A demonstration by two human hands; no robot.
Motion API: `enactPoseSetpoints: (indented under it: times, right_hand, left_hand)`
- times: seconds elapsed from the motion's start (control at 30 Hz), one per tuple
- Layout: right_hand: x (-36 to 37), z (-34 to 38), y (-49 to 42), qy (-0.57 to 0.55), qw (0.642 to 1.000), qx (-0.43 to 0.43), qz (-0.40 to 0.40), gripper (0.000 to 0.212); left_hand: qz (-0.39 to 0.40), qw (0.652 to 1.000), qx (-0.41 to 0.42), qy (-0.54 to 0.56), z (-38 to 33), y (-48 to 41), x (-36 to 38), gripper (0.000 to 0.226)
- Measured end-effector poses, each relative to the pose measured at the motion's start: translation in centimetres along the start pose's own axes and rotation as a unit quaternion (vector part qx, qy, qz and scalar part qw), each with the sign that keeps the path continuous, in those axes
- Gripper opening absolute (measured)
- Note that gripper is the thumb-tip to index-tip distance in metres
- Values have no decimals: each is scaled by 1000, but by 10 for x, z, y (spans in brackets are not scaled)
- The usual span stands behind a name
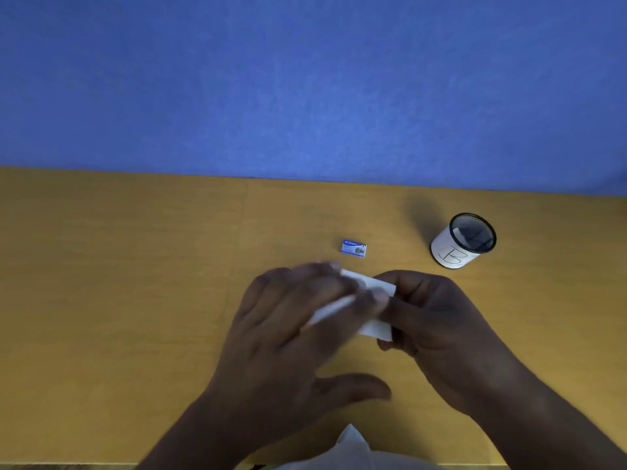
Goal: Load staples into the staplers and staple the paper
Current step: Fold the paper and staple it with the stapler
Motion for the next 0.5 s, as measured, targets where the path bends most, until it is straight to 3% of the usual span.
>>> enactPoseSetpoints:
  times: [0.03, 0.1, 0.2, 0.3, 0.5]
  right_hand:
    - [0, 5, 2, 10, 1000, -11, -4, 12]
    - [2, 14, 5, 29, 999, -31, -8, 8]
    - [5, 24, 8, 44, 998, -49, -14, 10]
    - [8, 31, 9, 46, 997, -60, -9, 14]
    - [18, 40, 11, 3, 995, -95, 22, 13]
  left_hand:
    - [-13, 997, -45, 54, 7, -1, -7, 76]
    - [-50, 968, -175, 174, 27, 0, -16, 67]
    - [-51, 869, -308, 383, 50, 6, -3, 35]
    - [4, 809, -304, 504, 44, 2, 14, 30]
    - [-22, 708, -308, 635, 38, 2, 23, 23]
Point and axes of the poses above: each hand's wrist, its own y-axis away from the middle knuckle, its own x-axis out of the palm, z = x × y, the point moved 9 cm from there along -y, towards the middle knuckle, and after that the axes turned 15 degrees about z, right-handed, at the moved point
